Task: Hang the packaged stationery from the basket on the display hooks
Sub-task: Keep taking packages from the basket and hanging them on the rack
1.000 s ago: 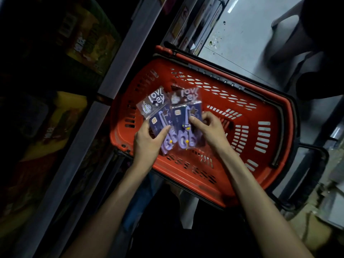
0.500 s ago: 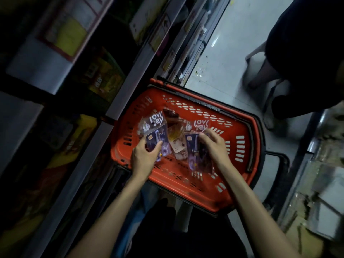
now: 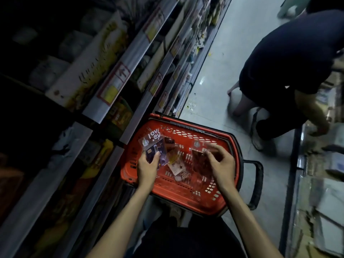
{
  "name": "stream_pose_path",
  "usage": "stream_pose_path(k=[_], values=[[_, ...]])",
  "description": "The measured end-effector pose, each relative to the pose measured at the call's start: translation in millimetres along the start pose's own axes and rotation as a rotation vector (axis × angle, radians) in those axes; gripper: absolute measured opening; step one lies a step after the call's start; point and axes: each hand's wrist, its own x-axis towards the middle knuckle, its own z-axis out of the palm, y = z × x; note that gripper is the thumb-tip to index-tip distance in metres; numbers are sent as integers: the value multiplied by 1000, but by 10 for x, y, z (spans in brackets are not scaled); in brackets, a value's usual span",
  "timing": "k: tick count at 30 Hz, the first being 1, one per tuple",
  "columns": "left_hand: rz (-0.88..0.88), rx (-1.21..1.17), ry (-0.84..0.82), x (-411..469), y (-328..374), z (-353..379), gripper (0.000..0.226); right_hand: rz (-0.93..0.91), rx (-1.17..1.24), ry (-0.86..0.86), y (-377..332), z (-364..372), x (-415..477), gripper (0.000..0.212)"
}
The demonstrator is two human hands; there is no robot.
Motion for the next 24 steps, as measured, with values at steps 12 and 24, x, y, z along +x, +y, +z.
stream_pose_path(k=[12, 24], values=[[294, -82, -138, -354, 1312, 290, 18, -8, 87, 116, -478, -562, 35, 18], [304, -237, -95, -1778, 1438, 117, 11, -196, 367, 289, -602, -1619, -651, 19]])
